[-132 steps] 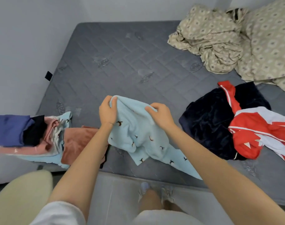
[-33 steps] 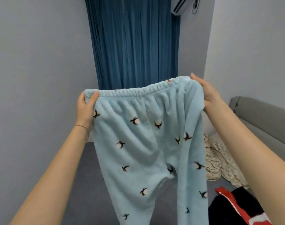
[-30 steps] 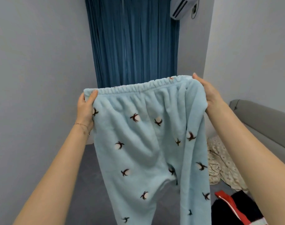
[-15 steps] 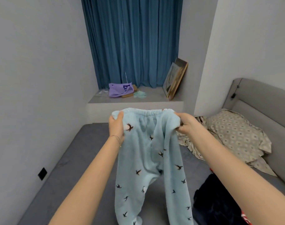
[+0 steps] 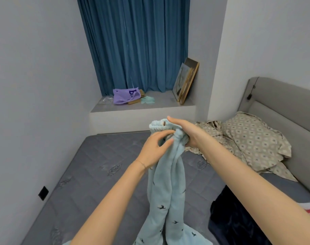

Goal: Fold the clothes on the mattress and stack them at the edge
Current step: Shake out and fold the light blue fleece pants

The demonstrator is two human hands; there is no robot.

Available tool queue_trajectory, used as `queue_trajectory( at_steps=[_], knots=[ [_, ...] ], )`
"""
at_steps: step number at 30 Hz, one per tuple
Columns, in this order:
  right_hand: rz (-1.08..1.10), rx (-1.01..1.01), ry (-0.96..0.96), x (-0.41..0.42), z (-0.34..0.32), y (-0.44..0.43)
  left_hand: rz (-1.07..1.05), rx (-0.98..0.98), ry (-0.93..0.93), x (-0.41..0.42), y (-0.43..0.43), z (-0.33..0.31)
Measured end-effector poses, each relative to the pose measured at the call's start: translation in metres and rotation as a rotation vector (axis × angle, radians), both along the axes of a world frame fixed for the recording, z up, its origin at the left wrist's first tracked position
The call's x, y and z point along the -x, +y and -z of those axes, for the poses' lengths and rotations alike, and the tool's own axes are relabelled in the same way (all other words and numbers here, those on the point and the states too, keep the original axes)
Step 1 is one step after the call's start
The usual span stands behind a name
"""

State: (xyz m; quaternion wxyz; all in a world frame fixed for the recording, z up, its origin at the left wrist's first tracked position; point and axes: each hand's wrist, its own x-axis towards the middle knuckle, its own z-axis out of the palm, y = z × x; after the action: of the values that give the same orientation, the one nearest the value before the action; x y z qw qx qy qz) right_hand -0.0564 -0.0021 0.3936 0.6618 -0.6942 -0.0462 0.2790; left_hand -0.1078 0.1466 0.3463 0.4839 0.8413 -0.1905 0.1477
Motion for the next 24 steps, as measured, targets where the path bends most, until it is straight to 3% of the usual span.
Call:
queue_trajectory(
  at_steps=[3,7,9,11,14,17,20,24],
  knots=[
    [-0.028,0.022,-0.033,-0.001,0.007,-0.006,-0.004,0.137,0.072,-0.004,0.0,0.003],
    [0.096,0.076,-0.113,0.0,0.015,-0.01,-0.002,0.278,0.095,-0.009,0.009,0.008],
    [0.062,0.043,-0.126,0.002,0.015,-0.015,-0.107,0.409,0.108,-0.016,0.017,0.012],
    [-0.027,-0.024,-0.122,0.005,0.013,-0.022,-0.221,0.37,0.17,-0.024,0.028,0.017],
    [-0.165,-0.123,-0.117,0.005,0.013,-0.029,-0.105,0.402,0.458,-0.028,0.04,0.019],
    [-0.231,-0.158,-0.079,0.006,0.009,-0.036,0.033,0.443,0.541,-0.028,0.046,0.013],
    [-0.255,0.048,-0.163,0.007,-0.001,-0.04,0.045,0.561,0.476,-0.024,0.043,0.002],
    [-0.267,0.536,-0.539,0.018,-0.02,-0.026,0.031,0.551,0.362,-0.015,0.036,-0.019]
  ],
)
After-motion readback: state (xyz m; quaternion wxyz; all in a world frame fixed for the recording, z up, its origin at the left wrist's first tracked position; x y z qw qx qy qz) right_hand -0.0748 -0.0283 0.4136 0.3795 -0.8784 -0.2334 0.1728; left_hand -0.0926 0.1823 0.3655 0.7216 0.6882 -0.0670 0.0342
